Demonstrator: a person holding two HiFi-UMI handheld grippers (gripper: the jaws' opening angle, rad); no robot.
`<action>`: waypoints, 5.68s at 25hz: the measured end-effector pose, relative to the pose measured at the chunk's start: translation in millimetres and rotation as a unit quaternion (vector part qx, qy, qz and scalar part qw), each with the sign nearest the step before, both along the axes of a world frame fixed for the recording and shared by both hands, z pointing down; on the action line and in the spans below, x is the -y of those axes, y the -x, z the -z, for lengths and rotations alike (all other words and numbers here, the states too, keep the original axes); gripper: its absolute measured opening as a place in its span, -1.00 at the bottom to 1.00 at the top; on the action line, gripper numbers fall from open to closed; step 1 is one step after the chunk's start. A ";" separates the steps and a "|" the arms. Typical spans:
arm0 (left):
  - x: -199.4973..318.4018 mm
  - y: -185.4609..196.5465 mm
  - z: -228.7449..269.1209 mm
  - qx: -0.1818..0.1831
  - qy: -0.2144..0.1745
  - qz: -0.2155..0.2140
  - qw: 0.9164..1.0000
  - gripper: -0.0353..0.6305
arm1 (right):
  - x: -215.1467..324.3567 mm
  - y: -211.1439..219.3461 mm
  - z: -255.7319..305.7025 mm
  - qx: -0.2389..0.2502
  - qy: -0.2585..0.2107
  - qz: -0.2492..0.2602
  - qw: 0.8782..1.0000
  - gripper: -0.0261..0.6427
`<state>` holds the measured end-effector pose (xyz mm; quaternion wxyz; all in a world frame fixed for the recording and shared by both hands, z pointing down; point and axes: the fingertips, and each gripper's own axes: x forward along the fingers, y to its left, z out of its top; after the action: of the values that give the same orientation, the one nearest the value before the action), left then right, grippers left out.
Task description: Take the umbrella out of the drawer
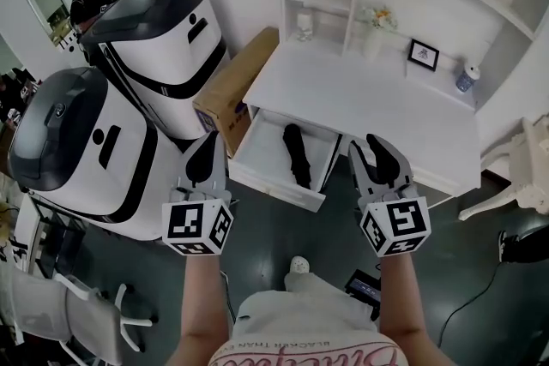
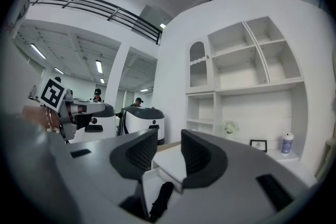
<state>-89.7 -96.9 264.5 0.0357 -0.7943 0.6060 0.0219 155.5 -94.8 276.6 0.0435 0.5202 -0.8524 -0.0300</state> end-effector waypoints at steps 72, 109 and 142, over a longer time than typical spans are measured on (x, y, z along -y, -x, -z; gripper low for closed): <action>278.5 78.0 -199.5 -0.014 0.217 -0.078 0.973 -0.87 | 194.1 109.9 -415.4 -0.128 0.500 -0.034 0.856 0.02; 274.8 73.9 -240.5 0.015 0.254 -0.094 0.962 -0.87 | 203.4 95.3 -515.0 -0.177 0.584 -0.062 0.790 -0.15; 248.2 76.0 -174.6 -0.006 0.208 -0.054 0.977 -0.87 | 192.6 141.1 -438.3 -0.235 0.556 0.099 0.791 -0.15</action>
<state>-165.7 -345.1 439.1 -0.1352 -0.8157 0.5539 -0.0978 14.4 -287.3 714.9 0.5206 0.2960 -0.7327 0.3234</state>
